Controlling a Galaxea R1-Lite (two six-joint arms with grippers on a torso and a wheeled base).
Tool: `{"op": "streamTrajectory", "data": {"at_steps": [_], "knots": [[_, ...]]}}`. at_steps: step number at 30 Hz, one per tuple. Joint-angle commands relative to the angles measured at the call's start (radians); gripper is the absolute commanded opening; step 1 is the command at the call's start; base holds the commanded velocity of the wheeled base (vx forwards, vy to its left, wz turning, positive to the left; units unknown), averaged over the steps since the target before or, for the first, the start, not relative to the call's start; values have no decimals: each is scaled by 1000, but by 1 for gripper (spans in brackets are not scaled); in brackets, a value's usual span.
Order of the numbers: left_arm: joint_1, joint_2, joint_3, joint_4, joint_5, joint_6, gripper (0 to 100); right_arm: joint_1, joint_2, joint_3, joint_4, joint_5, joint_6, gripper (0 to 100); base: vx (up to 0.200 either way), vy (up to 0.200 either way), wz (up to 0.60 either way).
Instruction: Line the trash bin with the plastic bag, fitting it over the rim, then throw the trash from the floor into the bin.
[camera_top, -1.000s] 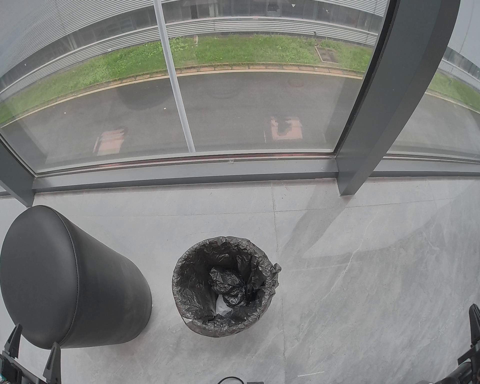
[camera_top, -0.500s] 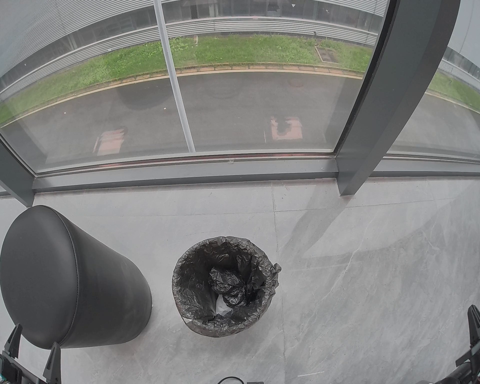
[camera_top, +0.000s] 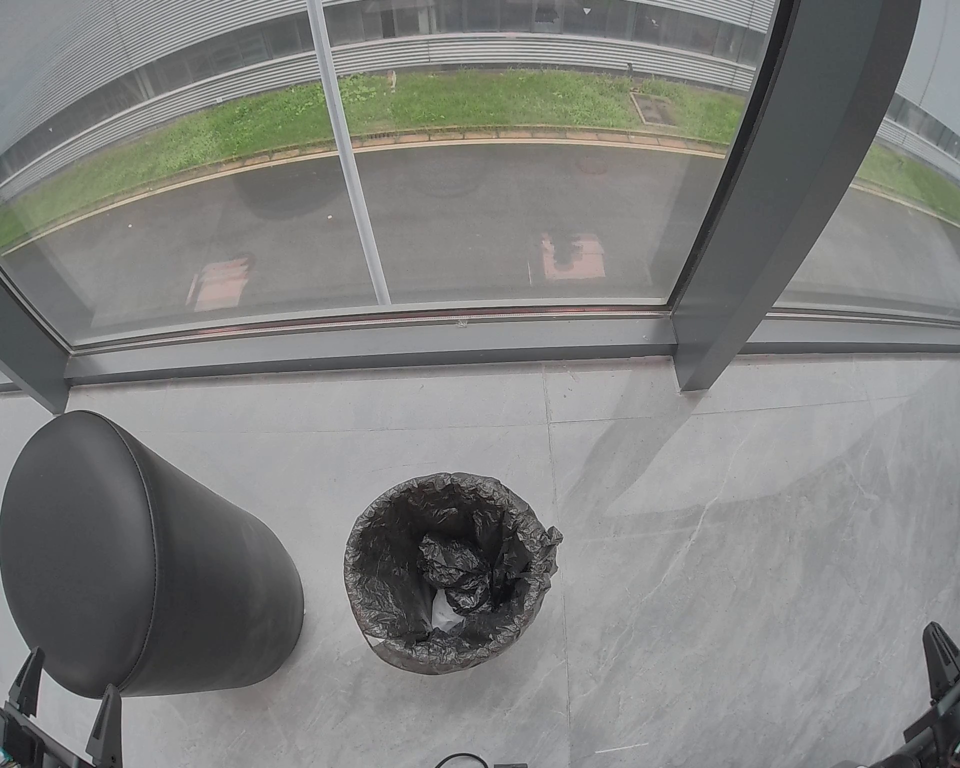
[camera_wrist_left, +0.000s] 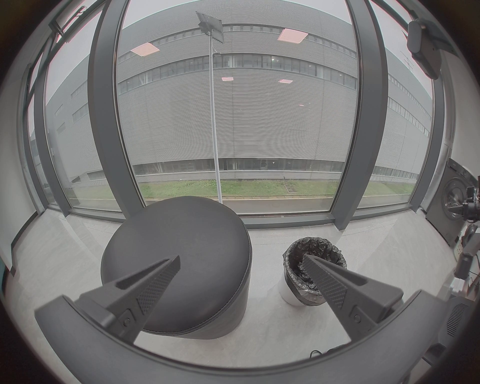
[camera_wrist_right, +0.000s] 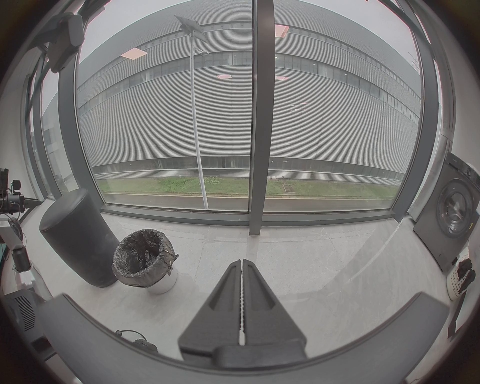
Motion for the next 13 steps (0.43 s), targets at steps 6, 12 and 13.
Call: {"op": "streamTrajectory", "data": {"at_steps": [6, 12, 13], "knots": [[0, -15, 17, 0, 0, 0, 100, 0, -15, 18, -2, -1, 11, 0, 0, 0, 0], [0, -15, 17, 0, 0, 0, 100, 0, -15, 18, -2, -2, 19, 0, 0, 0, 0], [0, -15, 17, 0, 0, 1, 100, 2, -15, 18, -2, -2, 19, 0, 0, 0, 0]]}}
